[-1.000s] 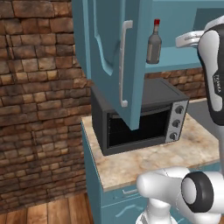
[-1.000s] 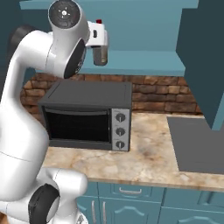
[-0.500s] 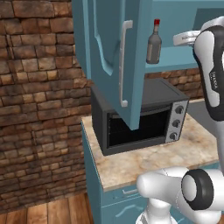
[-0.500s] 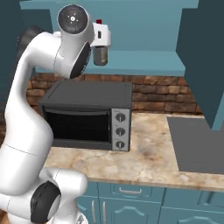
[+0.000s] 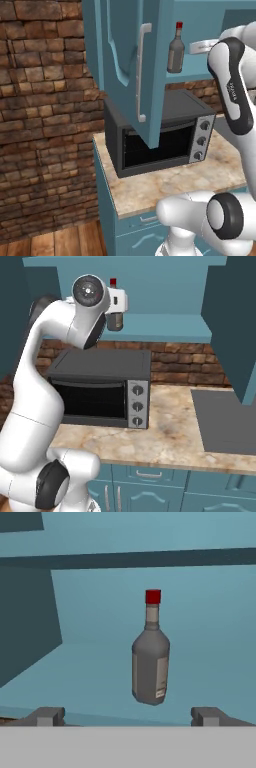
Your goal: Open the cabinet directly in front. Then move the liquor and the mug to the dining counter with the jar on it.
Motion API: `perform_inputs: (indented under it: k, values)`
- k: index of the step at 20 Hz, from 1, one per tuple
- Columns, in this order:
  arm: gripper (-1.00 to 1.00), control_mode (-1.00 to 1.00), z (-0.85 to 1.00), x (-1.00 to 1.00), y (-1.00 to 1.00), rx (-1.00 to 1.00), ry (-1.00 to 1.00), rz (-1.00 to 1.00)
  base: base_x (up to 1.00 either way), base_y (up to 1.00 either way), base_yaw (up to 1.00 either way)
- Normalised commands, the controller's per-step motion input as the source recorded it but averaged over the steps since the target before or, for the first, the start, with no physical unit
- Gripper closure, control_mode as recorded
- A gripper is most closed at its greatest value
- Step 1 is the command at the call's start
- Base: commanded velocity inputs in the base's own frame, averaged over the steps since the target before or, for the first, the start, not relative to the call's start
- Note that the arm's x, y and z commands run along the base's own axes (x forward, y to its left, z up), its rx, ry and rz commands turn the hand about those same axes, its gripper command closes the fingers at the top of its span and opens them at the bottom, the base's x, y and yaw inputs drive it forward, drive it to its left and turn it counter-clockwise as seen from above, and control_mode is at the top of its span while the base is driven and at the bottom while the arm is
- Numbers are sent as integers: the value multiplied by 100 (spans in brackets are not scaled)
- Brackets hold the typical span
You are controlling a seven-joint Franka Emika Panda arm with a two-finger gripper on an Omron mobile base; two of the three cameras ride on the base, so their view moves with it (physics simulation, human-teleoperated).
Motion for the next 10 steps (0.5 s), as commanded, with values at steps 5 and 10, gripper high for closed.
perform_inputs:
  k: [5, 10]
  values:
    - [-100, -100, 0, 32, 0, 0, 1, 0, 0, 0, 0]
    - [-100, -100, 0, 32, 0, 0, 0, 0, 0, 0, 0]
